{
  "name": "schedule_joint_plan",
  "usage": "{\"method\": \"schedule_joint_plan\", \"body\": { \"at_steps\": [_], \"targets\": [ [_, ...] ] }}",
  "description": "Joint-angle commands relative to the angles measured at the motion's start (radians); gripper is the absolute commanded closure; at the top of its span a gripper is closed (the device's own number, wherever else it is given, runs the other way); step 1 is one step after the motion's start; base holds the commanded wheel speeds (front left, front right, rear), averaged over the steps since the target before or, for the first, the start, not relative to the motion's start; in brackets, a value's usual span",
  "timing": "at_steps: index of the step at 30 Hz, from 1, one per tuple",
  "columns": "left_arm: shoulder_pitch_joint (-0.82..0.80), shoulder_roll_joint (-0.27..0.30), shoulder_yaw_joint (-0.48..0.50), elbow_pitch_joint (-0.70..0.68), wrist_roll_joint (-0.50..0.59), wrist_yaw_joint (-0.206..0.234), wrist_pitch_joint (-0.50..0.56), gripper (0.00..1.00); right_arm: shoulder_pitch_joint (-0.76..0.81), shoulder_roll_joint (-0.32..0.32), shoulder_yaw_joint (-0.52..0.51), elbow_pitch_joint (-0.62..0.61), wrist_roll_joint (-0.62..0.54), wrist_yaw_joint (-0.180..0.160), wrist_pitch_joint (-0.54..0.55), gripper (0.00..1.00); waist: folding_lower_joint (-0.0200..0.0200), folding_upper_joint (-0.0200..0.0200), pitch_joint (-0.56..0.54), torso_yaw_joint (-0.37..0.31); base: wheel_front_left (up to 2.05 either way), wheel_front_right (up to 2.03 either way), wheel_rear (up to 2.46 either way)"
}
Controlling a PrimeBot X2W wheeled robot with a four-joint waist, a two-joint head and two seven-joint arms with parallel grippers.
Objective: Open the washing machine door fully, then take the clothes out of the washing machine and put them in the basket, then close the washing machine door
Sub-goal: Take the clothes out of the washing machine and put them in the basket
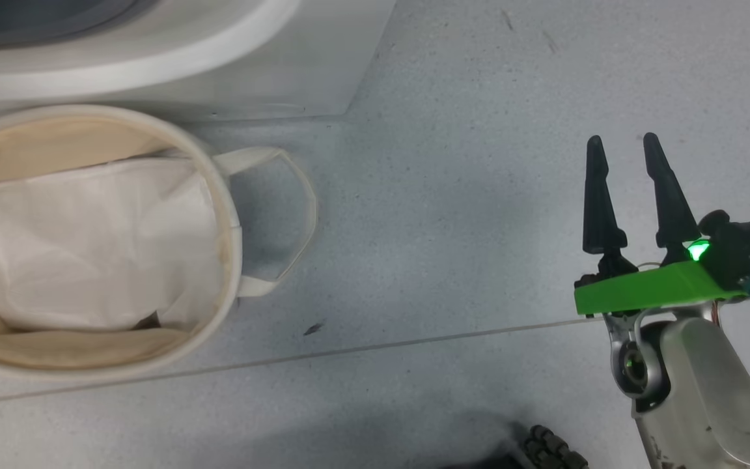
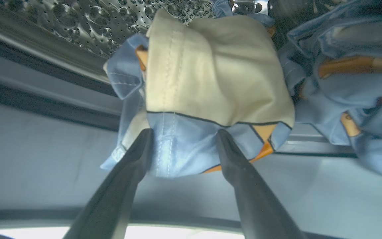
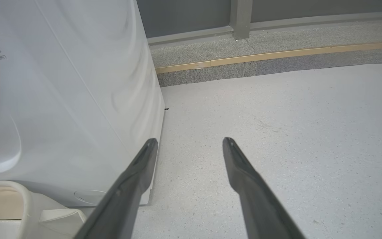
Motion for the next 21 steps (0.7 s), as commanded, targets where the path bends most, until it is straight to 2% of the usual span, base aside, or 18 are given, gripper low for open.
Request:
{"method": "schedule_joint_plan", "body": {
  "at_steps": [1, 2, 3, 4, 14, 18, 21],
  "targets": [
    [-0.042, 0.041, 0.010, -0.015, -0.002, 0.003, -0.010, 0.00, 0.006, 0.003, 0.012, -0.033, -0.009, 0.001, -0.012, 0.00, -0.0001, 0.0000, 0.005, 0.004, 0.00, 0.00, 0.00],
    [-0.041, 0.039, 0.006, -0.014, -0.001, -0.001, -0.016, 0.10, 0.005, 0.002, 0.011, -0.033, -0.009, 0.001, -0.012, 0.00, -0.0001, 0.0000, 0.007, 0.005, 0.00, 0.00, 0.00],
    [-0.040, 0.038, 0.003, -0.013, 0.000, -0.003, -0.023, 0.92, 0.004, 0.002, 0.010, -0.033, -0.009, 0.001, -0.012, 0.00, -0.0001, 0.0000, 0.009, 0.006, 0.00, 0.00, 0.00],
    [-0.040, 0.037, 0.001, -0.012, -0.001, -0.007, -0.029, 1.00, 0.003, 0.002, 0.010, -0.033, -0.009, 0.001, -0.012, 0.00, -0.0001, 0.0000, 0.011, 0.007, 0.00, 0.00, 0.00],
    [-0.006, 0.024, 0.005, -0.005, -0.026, -0.021, -0.159, 1.00, 0.001, 0.004, 0.012, -0.017, -0.005, 0.001, -0.012, 0.00, -0.0001, 0.0000, -0.024, 0.012, 0.00, 0.00, 0.00],
    [0.045, 0.025, 0.030, -0.003, -0.061, -0.047, -0.236, 1.00, 0.008, 0.006, 0.020, 0.002, 0.002, 0.001, -0.012, 0.00, -0.0001, 0.0000, -0.075, 0.009, 0.00, 0.00, 0.00],
    [0.113, 0.029, 0.035, -0.004, -0.076, -0.082, -0.362, 1.00, 0.017, 0.008, 0.035, 0.027, 0.013, 0.001, -0.012, 0.00, -0.0001, 0.0000, -0.145, 0.007, 0.00, 0.00, 0.00]
  ]
}}
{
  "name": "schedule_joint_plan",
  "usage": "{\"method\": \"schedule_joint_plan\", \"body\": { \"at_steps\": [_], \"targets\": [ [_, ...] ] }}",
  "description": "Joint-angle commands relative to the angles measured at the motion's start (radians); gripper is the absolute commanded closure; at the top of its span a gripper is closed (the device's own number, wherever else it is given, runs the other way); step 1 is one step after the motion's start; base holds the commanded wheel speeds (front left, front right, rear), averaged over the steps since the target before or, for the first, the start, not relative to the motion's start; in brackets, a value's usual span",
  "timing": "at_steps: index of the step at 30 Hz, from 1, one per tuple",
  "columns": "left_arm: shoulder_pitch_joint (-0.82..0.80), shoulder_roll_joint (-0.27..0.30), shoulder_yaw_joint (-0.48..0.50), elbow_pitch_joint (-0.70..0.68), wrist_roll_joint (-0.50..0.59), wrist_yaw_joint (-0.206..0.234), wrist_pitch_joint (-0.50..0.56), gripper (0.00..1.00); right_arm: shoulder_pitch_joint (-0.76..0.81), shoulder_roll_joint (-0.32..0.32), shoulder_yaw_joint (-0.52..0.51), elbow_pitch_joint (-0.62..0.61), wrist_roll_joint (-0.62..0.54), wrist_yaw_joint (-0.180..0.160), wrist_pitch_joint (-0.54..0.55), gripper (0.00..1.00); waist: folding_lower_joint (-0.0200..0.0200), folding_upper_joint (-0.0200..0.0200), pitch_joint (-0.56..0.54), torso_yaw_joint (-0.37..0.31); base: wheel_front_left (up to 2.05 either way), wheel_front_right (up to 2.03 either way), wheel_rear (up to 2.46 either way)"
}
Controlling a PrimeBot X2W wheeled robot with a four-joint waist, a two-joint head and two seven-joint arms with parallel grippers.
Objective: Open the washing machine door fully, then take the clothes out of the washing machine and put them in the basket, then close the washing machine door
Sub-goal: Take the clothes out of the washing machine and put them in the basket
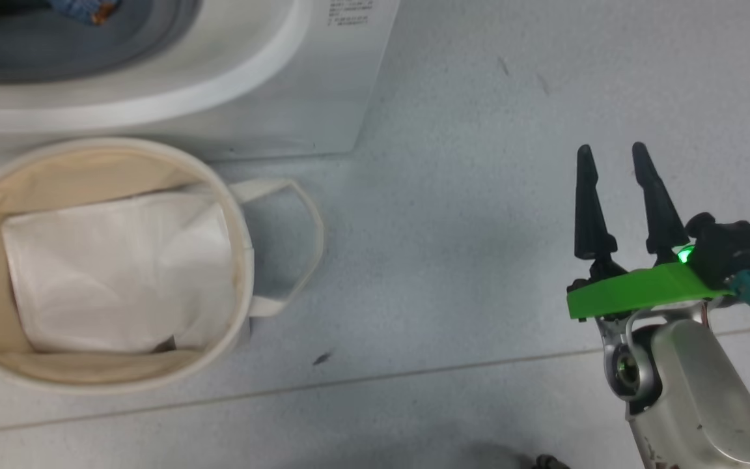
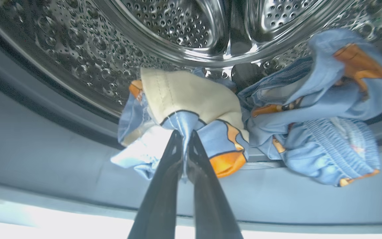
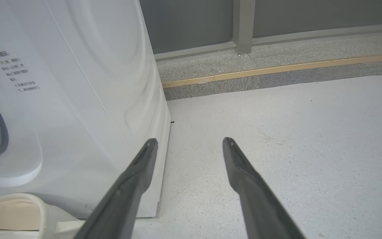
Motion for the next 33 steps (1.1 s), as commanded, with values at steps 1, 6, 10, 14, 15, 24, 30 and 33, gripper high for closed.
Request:
{"method": "schedule_joint_plan", "body": {
  "at_steps": [1, 6, 10, 14, 15, 24, 30, 33],
  "targets": [
    [0.018, 0.052, 0.020, -0.019, -0.014, -0.015, -0.072, 1.00, 0.030, 0.006, 0.026, -0.014, 0.010, 0.001, -0.012, 0.00, 0.0000, 0.0000, -0.069, -0.003, 0.00, 0.00, 0.00],
    [0.109, 0.043, 0.046, -0.033, -0.052, -0.065, -0.160, 1.00, 0.051, 0.005, 0.040, 0.017, 0.020, 0.001, -0.012, 0.00, 0.0000, 0.0000, -0.154, 0.001, 0.00, 0.00, 0.00],
    [0.210, 0.026, 0.094, -0.115, -0.101, -0.117, -0.179, 1.00, 0.080, -0.002, 0.051, 0.046, 0.030, 0.001, -0.012, 0.00, 0.0000, 0.0000, -0.231, 0.022, 0.00, 0.00, 0.00],
    [0.350, 0.022, 0.175, -0.306, -0.124, -0.132, -0.180, 1.00, 0.109, -0.008, 0.064, 0.068, 0.039, 0.001, -0.012, 0.00, 0.0000, 0.0000, -0.306, 0.038, 0.00, 0.00, 0.00],
    [0.390, 0.023, 0.196, -0.354, -0.120, -0.129, -0.180, 1.00, 0.116, -0.009, 0.067, 0.073, 0.041, 0.001, -0.012, 0.00, 0.0000, 0.0000, -0.324, 0.041, 0.00, 0.00, 0.00],
    [0.712, -0.046, 0.356, -0.724, -0.087, -0.135, -0.181, 1.00, 0.169, -0.022, 0.088, 0.111, 0.059, 0.001, -0.012, 0.00, 0.0000, 0.0000, -0.449, 0.070, 0.00, 0.00, 0.00],
    [0.885, -0.096, 0.411, -0.972, -0.054, -0.144, -0.181, 1.00, 0.182, -0.021, 0.094, 0.118, 0.068, 0.001, -0.012, 0.00, 0.0000, 0.0000, -0.493, 0.087, 0.00, 0.00, 0.00],
    [0.994, -0.117, 0.426, -1.071, -0.050, -0.146, -0.181, 1.00, 0.198, -0.022, 0.108, 0.127, 0.071, 0.001, -0.012, 0.00, 0.0000, 0.0000, -0.516, 0.084, 0.00, 0.00, 0.00]
  ]
}}
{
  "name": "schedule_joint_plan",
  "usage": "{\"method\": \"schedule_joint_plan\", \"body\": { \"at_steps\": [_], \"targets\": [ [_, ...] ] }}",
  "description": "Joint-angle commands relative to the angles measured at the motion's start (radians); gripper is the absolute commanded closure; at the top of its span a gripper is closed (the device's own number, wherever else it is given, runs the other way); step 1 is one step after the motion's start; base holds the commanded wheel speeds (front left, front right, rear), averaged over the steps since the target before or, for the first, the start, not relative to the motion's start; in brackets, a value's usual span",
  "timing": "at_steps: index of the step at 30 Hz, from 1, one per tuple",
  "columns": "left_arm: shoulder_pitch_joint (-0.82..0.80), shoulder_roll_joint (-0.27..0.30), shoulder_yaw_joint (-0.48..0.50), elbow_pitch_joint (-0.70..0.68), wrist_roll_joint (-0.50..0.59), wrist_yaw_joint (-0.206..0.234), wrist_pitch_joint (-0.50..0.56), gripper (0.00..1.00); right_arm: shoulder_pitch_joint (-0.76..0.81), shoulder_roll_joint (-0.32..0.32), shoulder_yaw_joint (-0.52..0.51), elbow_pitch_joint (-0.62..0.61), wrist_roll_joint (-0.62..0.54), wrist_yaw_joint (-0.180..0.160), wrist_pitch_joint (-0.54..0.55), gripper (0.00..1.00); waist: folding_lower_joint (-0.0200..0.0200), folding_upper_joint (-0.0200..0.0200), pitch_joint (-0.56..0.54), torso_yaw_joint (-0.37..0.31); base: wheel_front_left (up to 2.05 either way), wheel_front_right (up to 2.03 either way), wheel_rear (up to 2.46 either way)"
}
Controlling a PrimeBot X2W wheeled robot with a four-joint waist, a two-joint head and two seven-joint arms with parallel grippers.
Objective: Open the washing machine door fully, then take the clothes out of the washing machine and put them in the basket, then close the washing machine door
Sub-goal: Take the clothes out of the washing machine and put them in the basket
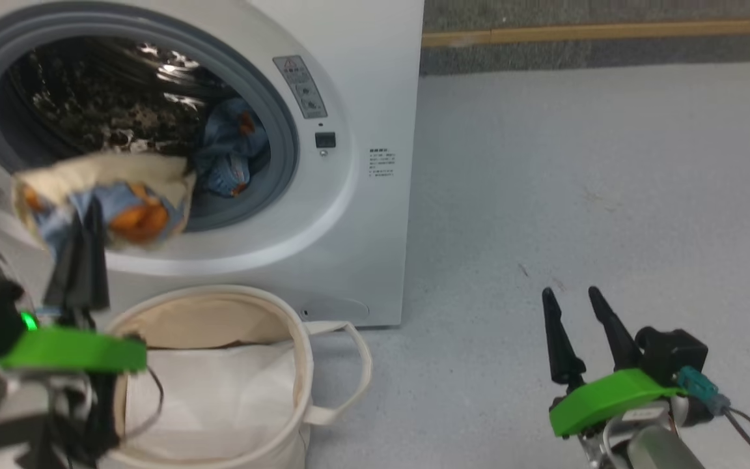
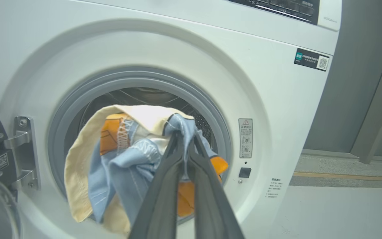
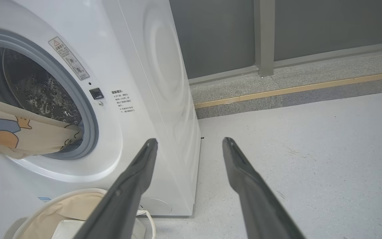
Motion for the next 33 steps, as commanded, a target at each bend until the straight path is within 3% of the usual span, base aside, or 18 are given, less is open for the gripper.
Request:
{"method": "schedule_joint_plan", "body": {
  "at_steps": [1, 10, 17, 22, 33],
  "targets": [
    [0.001, 0.025, 0.041, -0.058, 0.011, -0.002, -0.009, 1.00, -0.003, -0.006, 0.022, -0.026, 0.007, 0.001, -0.012, 0.00, 0.0001, -0.0001, -0.014, 0.000, 0.00, 0.00, 0.00],
    [0.177, 0.006, 0.050, -0.235, -0.021, 0.023, 0.026, 1.00, -0.001, -0.012, 0.027, -0.027, 0.010, 0.001, -0.012, 0.00, 0.0001, -0.0001, -0.011, -0.006, 0.00, 0.00, 0.00],
    [0.234, 0.001, 0.016, -0.180, -0.044, 0.023, 0.114, 1.00, -0.011, -0.017, 0.022, -0.035, 0.007, 0.001, -0.012, 0.00, 0.0001, -0.0001, 0.008, -0.012, 0.00, 0.00, 0.00],
    [0.210, 0.000, -0.019, 0.001, -0.051, 0.013, 0.149, 1.00, -0.019, -0.019, 0.018, -0.039, 0.002, 0.001, -0.012, 0.00, 0.0001, -0.0001, 0.027, -0.019, 0.00, 0.00, 0.00],
    [-0.001, -0.008, -0.078, 0.606, -0.102, -0.023, 0.137, 1.00, -0.053, -0.020, 0.010, -0.064, -0.003, 0.001, -0.012, 0.00, 0.0001, -0.0001, 0.109, -0.056, 0.00, 0.00, 0.00]
  ]
}}
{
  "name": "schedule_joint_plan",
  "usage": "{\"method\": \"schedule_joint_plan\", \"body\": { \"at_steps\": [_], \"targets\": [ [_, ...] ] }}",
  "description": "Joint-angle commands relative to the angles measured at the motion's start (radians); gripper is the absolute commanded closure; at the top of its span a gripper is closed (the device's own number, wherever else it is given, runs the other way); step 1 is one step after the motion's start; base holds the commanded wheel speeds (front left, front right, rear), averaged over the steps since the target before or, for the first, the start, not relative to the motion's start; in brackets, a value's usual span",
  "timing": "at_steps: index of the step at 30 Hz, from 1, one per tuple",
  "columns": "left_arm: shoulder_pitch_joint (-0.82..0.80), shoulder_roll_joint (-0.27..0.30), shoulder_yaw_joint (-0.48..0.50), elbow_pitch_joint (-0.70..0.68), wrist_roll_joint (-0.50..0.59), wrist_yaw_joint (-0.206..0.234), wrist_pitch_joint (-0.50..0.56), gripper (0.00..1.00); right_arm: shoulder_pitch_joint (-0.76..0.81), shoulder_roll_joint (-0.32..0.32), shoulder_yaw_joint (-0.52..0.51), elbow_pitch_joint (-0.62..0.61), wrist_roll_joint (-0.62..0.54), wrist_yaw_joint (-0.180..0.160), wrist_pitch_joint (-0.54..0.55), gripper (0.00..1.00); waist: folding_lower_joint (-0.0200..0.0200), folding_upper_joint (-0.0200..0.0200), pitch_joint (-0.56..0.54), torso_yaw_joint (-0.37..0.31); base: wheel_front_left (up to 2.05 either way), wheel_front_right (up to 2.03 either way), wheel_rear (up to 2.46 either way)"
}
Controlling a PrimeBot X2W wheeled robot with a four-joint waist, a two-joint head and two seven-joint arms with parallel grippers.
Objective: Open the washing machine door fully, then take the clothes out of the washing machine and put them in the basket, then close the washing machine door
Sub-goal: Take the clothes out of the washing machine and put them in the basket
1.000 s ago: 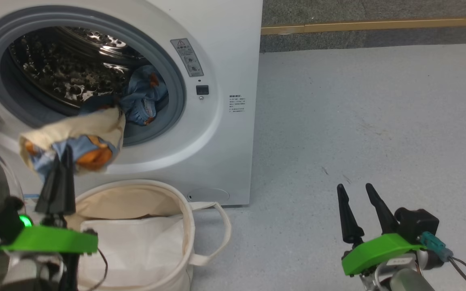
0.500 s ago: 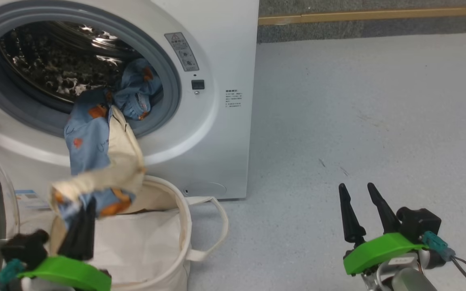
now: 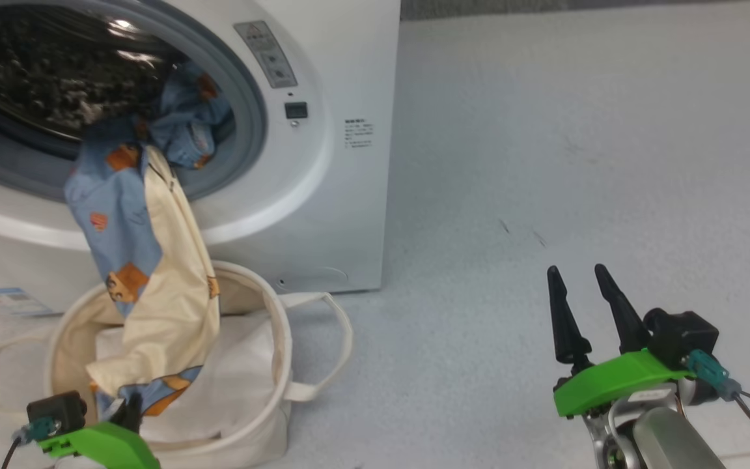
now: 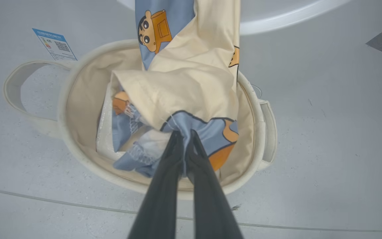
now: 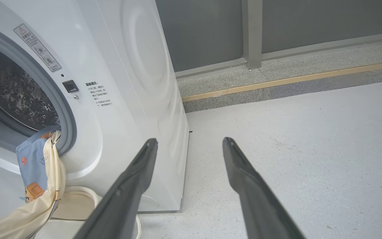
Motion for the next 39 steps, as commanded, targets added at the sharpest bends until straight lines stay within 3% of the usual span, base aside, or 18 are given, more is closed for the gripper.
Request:
{"method": "schedule_joint_plan", "body": {
  "at_steps": [1, 5, 11, 22, 29, 30, 31, 39],
  "targets": [
    [-0.063, 0.028, 0.031, 0.038, -0.015, -0.006, -0.023, 1.00, -0.033, -0.008, 0.013, -0.035, -0.003, 0.001, -0.012, 0.00, 0.0001, -0.0001, 0.025, -0.016, 0.00, 0.00, 0.00],
    [-0.138, 0.034, 0.007, 0.207, -0.023, -0.008, -0.023, 1.00, -0.049, -0.010, 0.004, -0.050, -0.006, 0.001, -0.012, 0.00, 0.0001, -0.0001, 0.072, -0.042, 0.00, 0.00, 0.00],
    [-0.227, 0.037, -0.020, 0.320, -0.067, -0.009, -0.017, 1.00, -0.067, -0.014, -0.015, -0.077, -0.003, 0.001, -0.012, 0.00, 0.0001, -0.0001, 0.158, -0.069, 0.00, 0.00, 0.00],
    [-0.345, 0.080, -0.054, 0.393, -0.097, -0.009, 0.011, 1.00, -0.104, -0.006, -0.066, -0.152, -0.024, 0.001, -0.012, 0.00, 0.0001, -0.0001, 0.322, -0.088, 0.00, 0.00, 0.00],
    [-0.349, 0.070, -0.071, 0.398, -0.120, -0.009, 0.002, 0.98, -0.106, 0.002, -0.078, -0.155, -0.029, 0.001, -0.012, 0.00, 0.0001, -0.0001, 0.319, -0.078, 0.00, 0.00, 0.00],
    [-0.348, 0.067, -0.075, 0.399, -0.124, -0.009, 0.000, 0.20, -0.106, 0.001, -0.081, -0.154, -0.029, 0.001, -0.012, 0.00, 0.0001, -0.0001, 0.313, -0.073, 0.00, 0.00, 0.00],
    [-0.347, 0.066, -0.077, 0.399, -0.129, -0.009, -0.007, 0.00, -0.106, 0.001, -0.083, -0.153, -0.030, 0.001, -0.012, 0.00, 0.0001, -0.0001, 0.307, -0.070, 0.00, 0.00, 0.00],
    [-0.326, 0.069, -0.130, 0.392, -0.128, -0.009, -0.059, 0.00, -0.103, -0.007, -0.069, -0.119, -0.029, 0.001, -0.012, 0.00, 0.0001, -0.0001, 0.220, -0.036, 0.00, 0.00, 0.00]
  ]
}}
